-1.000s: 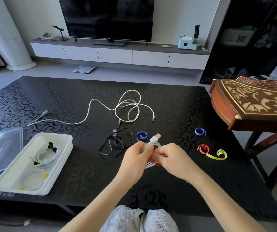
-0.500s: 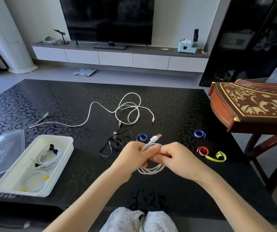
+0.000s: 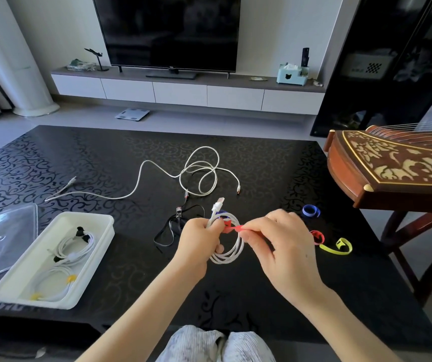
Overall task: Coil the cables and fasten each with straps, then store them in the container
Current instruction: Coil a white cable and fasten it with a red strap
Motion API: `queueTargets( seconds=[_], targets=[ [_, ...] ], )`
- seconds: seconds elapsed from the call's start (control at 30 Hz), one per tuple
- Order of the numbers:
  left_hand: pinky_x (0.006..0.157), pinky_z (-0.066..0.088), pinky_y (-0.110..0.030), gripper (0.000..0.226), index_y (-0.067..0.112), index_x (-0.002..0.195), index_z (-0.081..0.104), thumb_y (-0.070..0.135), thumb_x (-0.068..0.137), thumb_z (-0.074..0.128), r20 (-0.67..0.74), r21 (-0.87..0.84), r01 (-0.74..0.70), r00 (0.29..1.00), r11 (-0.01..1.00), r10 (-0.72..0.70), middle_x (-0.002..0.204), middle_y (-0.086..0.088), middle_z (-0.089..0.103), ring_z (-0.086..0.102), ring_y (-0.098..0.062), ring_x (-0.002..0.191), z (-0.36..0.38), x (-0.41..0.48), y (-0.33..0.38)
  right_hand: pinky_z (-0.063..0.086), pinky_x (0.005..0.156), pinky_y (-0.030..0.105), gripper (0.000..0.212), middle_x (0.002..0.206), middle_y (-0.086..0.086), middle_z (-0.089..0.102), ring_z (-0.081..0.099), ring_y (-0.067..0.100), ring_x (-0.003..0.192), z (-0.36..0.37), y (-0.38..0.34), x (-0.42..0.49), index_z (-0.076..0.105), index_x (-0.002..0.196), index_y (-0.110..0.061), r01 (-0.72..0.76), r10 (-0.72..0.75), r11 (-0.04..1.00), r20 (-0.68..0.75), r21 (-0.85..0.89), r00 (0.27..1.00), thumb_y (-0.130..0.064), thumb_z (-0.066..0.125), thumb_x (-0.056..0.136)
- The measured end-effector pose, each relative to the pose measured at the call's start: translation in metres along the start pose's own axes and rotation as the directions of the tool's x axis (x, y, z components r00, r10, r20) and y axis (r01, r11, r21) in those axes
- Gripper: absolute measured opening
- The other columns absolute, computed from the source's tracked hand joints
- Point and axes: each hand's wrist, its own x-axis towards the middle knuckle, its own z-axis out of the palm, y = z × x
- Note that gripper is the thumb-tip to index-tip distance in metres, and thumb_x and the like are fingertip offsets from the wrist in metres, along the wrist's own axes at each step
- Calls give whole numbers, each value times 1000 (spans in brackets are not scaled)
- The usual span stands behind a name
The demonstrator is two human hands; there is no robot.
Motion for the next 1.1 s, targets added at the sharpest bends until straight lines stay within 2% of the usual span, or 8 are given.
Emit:
queueTargets(
  seconds=[0.1, 0.17, 0.27, 0.4, 0.6, 0.77, 0.9, 1.1],
  targets=[
    [60, 41, -31, 28, 5, 67, 64, 8, 92, 51, 92, -138, 79, 993, 987, -67, 46, 4, 39, 38, -7, 36, -1, -3, -1, 42, 85, 22, 20, 84, -13, 66, 60, 7, 90, -5, -7, 9, 69, 85, -24, -246, 262, 840, 36, 484, 964, -34, 54, 93],
    [52, 44, -25, 27, 3, 71, 64, 7, 93, 50, 155, -178, 119, 984, 977, -92, 45, 6, 40, 38, -8, 38, 1, -9, 2, 47, 90, 29, 18, 74, -6, 65, 65, 15, 85, -4, -10, 20, 66, 78, -23, -388, 454, 315, 222, 866, 863, -33, 57, 90],
    [49, 45, -24, 27, 4, 70, 63, 8, 93, 51, 233, -191, 145, 968, 971, -99, 49, 4, 37, 38, -8, 38, 4, -19, 7, 53, 75, 30, 22, 52, -5, 45, 53, 11, 53, 1, -12, 32, 58, 72, -18, -256, 538, -277, 370, 926, 757, -29, 50, 88],
    [54, 45, -26, 32, 8, 66, 60, 17, 95, 50, 303, -179, 83, 953, 980, -25, 49, 5, 33, 36, -9, 40, 3, -26, 15, 35, 41, 16, 16, 41, -9, 32, 30, 3, 33, 0, -7, 50, 56, 79, -18, -108, 671, -448, 414, 887, 615, -31, 51, 86],
    [50, 39, -26, 38, 4, 71, 56, 26, 98, 41, 349, -325, 170, 936, 930, -49, 48, 4, 26, 25, -11, 44, -5, -22, 19, 20, 48, 25, 25, 45, -5, 25, 19, 10, 40, -24, -1, 52, 60, 91, -11, -441, 784, 71, 223, 895, 579, -26, 43, 100],
    [50, 35, -26, 44, 2, 67, 55, 26, 99, 34, 369, -399, 213, 928, 892, -56, 46, 5, 24, 22, -10, 42, -6, -13, 18, 37, 57, 25, 24, 56, -1, 38, 37, 16, 54, -29, -14, 26, 65, 102, -16, -669, 572, 468, 380, 577, 727, -8, 43, 97],
    [50, 37, -25, 41, 3, 66, 53, 20, 99, 36, 366, -343, 177, 930, 922, -42, 44, 6, 26, 25, -8, 38, -8, -9, 18, 50, 57, 28, 14, 62, -6, 62, 60, 10, 59, -24, -5, 7, 69, 99, -17, -386, 308, 903, 341, 188, 888, -11, 60, 90],
    [54, 35, -25, 37, 4, 62, 54, 14, 95, 41, 312, -201, 18, 949, 979, 47, 45, 5, 26, 24, -10, 43, -8, -10, 21, 38, 35, 24, 20, 45, -4, 53, 50, 16, 36, 2, 9, 2, 61, 60, -12, 25, 58, 965, 307, -260, 950, -6, 78, 68]
  ],
)
